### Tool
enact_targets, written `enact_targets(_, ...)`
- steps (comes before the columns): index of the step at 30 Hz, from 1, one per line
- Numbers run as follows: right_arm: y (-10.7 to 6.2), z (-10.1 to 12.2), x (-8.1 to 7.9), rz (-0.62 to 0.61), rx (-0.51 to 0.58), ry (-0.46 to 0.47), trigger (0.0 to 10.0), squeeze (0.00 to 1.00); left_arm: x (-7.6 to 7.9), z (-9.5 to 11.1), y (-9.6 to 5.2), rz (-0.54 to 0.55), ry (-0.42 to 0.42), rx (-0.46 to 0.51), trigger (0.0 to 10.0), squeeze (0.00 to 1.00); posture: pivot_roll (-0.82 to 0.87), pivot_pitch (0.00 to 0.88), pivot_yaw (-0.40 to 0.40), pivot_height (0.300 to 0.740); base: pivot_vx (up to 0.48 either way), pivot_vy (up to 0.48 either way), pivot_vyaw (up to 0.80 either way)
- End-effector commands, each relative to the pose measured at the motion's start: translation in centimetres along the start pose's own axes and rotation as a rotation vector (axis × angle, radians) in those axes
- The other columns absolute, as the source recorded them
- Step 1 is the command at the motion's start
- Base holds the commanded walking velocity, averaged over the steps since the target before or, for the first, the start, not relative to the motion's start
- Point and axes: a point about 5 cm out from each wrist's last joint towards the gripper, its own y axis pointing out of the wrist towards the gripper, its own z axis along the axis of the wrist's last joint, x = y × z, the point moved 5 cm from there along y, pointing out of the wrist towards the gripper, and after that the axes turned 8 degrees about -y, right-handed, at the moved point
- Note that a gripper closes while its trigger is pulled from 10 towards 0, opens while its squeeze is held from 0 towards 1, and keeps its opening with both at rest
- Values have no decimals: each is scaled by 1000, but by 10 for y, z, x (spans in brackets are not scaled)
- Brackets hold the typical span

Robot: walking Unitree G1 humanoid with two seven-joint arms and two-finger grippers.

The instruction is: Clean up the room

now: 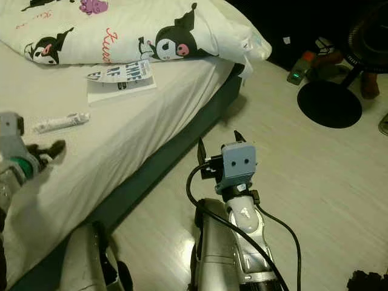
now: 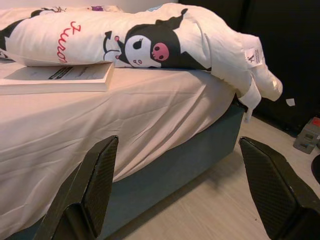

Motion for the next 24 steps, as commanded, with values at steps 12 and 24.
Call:
enact_targets(12, -5, -3, -1, 7, -23, 10, 10000, 0, -61, -7, -13, 397, 106, 56, 6941, 0, -140, 209, 68, 540, 0, 0, 0)
enact_targets(24, -4, -3, 1, 2, -23, 13, 10000, 0, -71, -14, -20, 359, 221, 24, 0, 0, -126, 210, 68, 540, 0, 0, 0)
